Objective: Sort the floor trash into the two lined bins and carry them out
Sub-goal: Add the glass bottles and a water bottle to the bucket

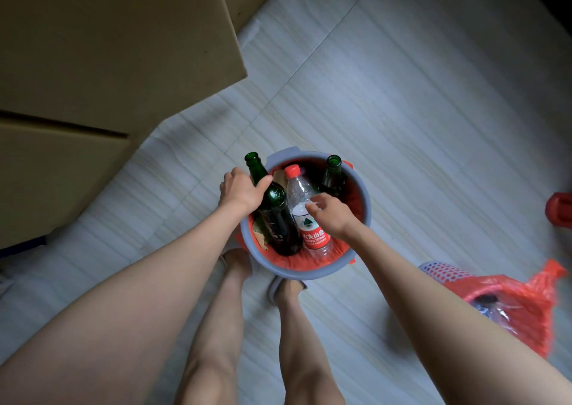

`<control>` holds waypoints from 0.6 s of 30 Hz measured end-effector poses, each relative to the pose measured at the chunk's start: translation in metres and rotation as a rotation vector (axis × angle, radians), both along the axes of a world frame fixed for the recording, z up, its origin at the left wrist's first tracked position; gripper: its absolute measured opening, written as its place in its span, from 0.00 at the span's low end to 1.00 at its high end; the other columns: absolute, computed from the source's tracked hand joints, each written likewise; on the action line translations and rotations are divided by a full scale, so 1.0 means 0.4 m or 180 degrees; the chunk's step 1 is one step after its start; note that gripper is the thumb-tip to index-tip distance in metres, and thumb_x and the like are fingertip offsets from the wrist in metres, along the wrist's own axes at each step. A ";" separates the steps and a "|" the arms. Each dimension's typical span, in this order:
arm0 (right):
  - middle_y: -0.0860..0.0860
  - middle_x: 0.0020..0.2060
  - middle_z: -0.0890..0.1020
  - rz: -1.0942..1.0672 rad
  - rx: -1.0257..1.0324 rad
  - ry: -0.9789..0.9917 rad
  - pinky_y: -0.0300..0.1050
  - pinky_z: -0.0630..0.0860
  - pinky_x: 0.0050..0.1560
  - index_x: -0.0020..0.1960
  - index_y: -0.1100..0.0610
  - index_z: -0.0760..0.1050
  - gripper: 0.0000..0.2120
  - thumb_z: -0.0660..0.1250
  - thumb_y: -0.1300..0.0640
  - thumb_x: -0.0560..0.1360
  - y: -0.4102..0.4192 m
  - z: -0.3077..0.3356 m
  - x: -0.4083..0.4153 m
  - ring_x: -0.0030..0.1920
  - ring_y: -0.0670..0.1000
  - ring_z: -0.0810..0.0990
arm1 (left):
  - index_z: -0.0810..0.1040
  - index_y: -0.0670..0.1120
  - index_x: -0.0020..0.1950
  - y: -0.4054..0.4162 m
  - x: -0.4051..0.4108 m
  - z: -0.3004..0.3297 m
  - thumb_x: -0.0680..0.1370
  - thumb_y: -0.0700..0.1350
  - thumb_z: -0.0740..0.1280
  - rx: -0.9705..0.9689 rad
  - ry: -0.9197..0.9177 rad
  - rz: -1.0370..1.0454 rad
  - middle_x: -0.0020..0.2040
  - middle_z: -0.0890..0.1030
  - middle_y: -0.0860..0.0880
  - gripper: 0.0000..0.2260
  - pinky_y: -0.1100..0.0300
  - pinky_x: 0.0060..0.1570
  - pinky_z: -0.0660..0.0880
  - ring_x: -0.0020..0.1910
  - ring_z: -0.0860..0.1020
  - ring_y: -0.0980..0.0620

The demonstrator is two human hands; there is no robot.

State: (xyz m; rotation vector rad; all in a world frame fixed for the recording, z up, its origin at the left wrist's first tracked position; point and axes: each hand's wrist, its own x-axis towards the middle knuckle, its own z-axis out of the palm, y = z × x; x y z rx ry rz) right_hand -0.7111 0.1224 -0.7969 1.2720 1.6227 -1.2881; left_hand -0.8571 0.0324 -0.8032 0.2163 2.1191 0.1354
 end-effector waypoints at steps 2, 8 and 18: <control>0.57 0.64 0.75 -0.0058 0.0035 0.0034 0.47 0.67 0.65 0.69 0.57 0.68 0.20 0.57 0.51 0.80 0.006 0.060 -0.014 0.66 0.58 0.71 | 0.60 0.38 0.72 -0.012 0.000 0.063 0.79 0.52 0.61 0.0021 -0.0055 -0.0065 0.71 0.63 0.39 0.27 0.52 0.67 0.63 0.71 0.63 0.41; 0.58 0.55 0.81 -0.0299 0.0167 0.0517 0.52 0.74 0.60 0.58 0.59 0.77 0.15 0.58 0.53 0.79 0.023 0.337 -0.106 0.58 0.60 0.78 | 0.74 0.43 0.63 -0.007 -0.065 0.326 0.80 0.47 0.60 0.0436 -0.0364 -0.0313 0.63 0.76 0.43 0.15 0.59 0.61 0.67 0.64 0.72 0.45; 0.60 0.51 0.82 -0.0668 0.0338 0.1657 0.41 0.72 0.40 0.60 0.62 0.74 0.15 0.57 0.56 0.81 0.076 0.991 -0.383 0.43 0.52 0.78 | 0.78 0.45 0.57 -0.046 -0.209 0.931 0.79 0.42 0.62 0.2020 0.0507 -0.0023 0.47 0.81 0.49 0.09 0.70 0.44 0.68 0.45 0.77 0.54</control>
